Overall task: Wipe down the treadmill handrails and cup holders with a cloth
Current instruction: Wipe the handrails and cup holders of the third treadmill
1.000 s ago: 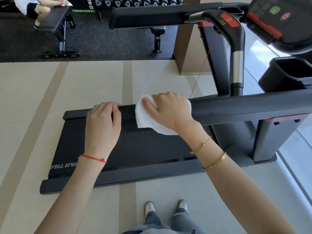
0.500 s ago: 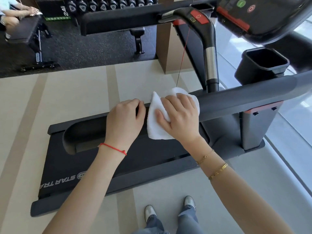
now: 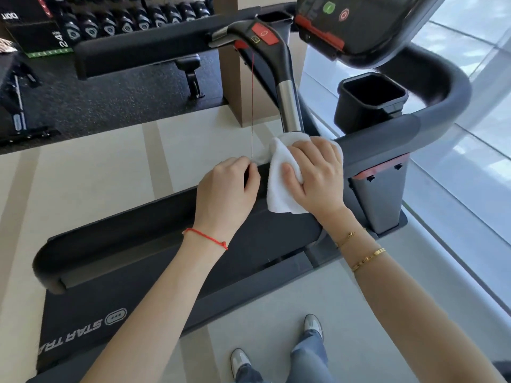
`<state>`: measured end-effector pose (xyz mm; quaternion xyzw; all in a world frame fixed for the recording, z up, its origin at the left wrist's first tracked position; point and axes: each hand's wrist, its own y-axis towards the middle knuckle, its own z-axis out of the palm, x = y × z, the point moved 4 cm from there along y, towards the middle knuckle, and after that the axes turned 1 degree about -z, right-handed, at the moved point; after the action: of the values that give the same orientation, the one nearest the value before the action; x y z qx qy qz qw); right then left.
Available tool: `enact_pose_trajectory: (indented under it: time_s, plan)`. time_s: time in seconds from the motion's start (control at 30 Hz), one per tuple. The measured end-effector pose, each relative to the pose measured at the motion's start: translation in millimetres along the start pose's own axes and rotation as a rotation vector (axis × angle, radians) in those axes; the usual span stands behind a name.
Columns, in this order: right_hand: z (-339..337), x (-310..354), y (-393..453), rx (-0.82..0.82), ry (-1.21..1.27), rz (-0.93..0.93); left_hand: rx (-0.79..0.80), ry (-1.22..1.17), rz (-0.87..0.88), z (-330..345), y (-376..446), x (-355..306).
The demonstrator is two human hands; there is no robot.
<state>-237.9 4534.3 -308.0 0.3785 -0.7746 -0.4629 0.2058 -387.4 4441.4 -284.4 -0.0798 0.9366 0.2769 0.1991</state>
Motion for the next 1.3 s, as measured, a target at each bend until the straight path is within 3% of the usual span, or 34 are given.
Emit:
enact_pose_trajectory:
  time_s: [0.7,0.8,0.9,1.1,1.3]
  plan:
    - [-46.4,-191.4,-7.2,0.002,0.026,0.004,-0.043,-0.037,-0.005,103.9,64.5,-144.9]
    - [-47.7,-184.2,-9.1,-0.012,0.087,0.065,-0.079,0.016,-0.060,109.8,67.6,-150.3]
    - [-49.2,-188.9,-12.5,0.025,0.120,0.003,-0.097,0.066,-0.135,112.8,66.9,-150.7]
    - [-58.1,-247.2,-18.8,-0.033,0.123,-0.079,-0.108,0.038,-0.233,113.5,67.8,-152.8]
    - [-62.9,-295.0,-22.1,-0.055,0.129,0.075,-0.123,0.043,-0.266,114.7,66.7,-157.4]
